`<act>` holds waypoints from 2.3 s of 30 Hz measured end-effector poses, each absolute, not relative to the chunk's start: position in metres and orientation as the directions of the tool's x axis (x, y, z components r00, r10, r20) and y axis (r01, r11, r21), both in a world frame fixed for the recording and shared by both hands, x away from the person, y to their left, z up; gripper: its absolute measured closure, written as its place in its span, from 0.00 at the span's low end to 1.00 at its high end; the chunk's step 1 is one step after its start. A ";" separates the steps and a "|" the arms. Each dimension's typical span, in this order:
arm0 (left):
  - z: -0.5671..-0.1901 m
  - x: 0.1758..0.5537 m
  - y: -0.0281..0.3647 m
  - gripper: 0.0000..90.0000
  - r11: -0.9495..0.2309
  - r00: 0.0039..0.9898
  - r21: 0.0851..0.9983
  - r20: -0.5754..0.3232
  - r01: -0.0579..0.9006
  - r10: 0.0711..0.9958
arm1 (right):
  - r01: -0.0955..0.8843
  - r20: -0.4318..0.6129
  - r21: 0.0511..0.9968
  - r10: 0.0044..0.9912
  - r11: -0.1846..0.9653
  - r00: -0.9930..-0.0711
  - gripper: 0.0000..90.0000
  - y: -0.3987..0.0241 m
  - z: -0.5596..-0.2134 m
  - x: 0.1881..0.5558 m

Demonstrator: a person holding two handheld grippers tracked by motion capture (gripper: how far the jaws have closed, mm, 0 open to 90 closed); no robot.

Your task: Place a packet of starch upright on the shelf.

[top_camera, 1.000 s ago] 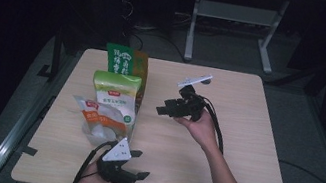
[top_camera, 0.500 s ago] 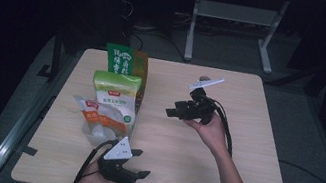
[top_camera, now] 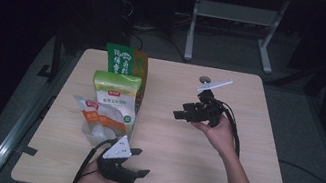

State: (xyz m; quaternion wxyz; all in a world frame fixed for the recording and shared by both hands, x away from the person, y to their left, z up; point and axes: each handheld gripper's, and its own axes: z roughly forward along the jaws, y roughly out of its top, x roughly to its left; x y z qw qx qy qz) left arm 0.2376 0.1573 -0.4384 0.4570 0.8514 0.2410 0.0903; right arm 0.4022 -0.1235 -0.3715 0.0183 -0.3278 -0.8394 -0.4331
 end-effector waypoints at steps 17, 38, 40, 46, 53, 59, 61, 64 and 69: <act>-0.438 0.239 0.159 0.32 -0.472 0.865 0.816 -0.066 0.334 0.498 | 0.595 0.322 0.699 0.568 0.396 -0.757 0.40 -0.151 -0.378 0.388; -0.439 0.239 0.159 0.32 -0.464 0.864 0.819 -0.072 0.336 0.499 | 0.639 0.358 0.683 0.600 0.354 -0.715 0.37 -0.188 -0.406 0.363; -0.439 0.239 0.159 0.32 -0.465 0.864 0.819 -0.071 0.336 0.499 | 0.641 0.360 0.683 0.602 0.350 -0.713 0.37 -0.190 -0.409 0.361; -0.439 0.239 0.160 0.32 -0.461 0.860 0.820 -0.072 0.339 0.504 | 0.648 0.360 0.677 0.610 0.349 -0.705 0.36 -0.197 -0.416 0.354; -0.439 0.241 0.161 0.32 -0.469 0.860 0.816 -0.065 0.338 0.506 | 0.658 0.364 0.669 0.619 0.346 -0.696 0.36 -0.204 -0.423 0.344; -0.440 0.241 0.162 0.32 -0.470 0.857 0.814 -0.063 0.340 0.511 | 0.660 0.366 0.668 0.620 0.344 -0.693 0.35 -0.211 -0.429 0.335; -0.440 0.241 0.162 0.32 -0.469 0.856 0.815 -0.063 0.341 0.513 | 0.658 0.365 0.671 0.620 0.342 -0.694 0.35 -0.213 -0.430 0.333; -0.440 0.242 0.162 0.32 -0.471 0.856 0.814 -0.062 0.341 0.514 | 0.662 0.368 0.667 0.622 0.340 -0.691 0.35 -0.214 -0.431 0.330; -0.440 0.242 0.163 0.32 -0.474 0.856 0.812 -0.058 0.340 0.513 | 0.667 0.371 0.664 0.625 0.338 -0.687 0.35 -0.219 -0.435 0.322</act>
